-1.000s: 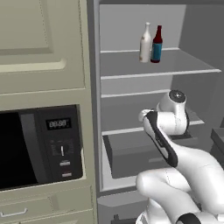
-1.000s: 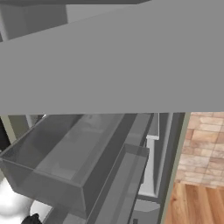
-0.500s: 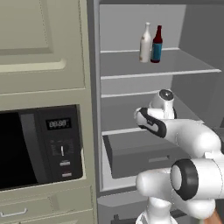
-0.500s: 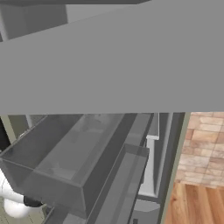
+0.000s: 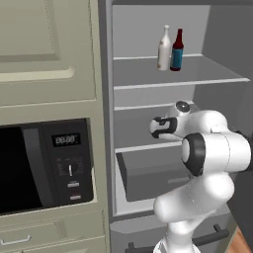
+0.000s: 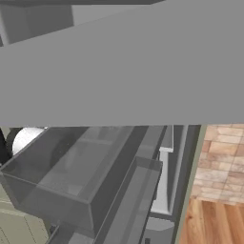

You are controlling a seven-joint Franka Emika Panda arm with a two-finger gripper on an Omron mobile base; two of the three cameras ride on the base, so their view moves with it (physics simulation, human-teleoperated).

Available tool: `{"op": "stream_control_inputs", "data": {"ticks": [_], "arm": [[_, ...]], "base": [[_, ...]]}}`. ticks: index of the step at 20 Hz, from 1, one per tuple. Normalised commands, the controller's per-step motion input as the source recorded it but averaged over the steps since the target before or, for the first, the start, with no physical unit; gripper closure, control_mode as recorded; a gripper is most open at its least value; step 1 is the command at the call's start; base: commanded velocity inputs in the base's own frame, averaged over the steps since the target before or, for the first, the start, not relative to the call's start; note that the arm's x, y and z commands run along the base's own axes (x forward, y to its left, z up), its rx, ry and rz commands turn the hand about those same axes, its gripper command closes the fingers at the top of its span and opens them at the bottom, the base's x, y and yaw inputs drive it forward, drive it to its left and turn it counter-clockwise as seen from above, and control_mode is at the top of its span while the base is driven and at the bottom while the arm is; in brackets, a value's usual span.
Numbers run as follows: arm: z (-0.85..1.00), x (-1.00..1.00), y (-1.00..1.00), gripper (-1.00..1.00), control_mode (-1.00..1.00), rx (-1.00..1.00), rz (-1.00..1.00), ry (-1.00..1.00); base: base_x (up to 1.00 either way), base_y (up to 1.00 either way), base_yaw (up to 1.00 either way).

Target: Place the beer and liquor on the top shelf of the fridge to keep them out of children's reach, and place the avocado on lower shelves for easy access.

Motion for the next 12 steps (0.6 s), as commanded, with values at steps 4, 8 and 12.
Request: {"op": "stream_control_inputs", "data": {"ticks": [4,8,12], "arm": [[-0.19,0.71,0.00,1.00,-1.00,0.00,0.02,0.00],[-0.15,0.39,0.00,-1.00,-1.00,-0.02,0.04,0.00],[-0.03,-0.09,0.00,-1.00,-1.00,-0.07,0.07,0.00]], "base": [[0.00,0.00,0.00],[0.00,0.00,0.00],[0.00,0.00,0.00]]}}
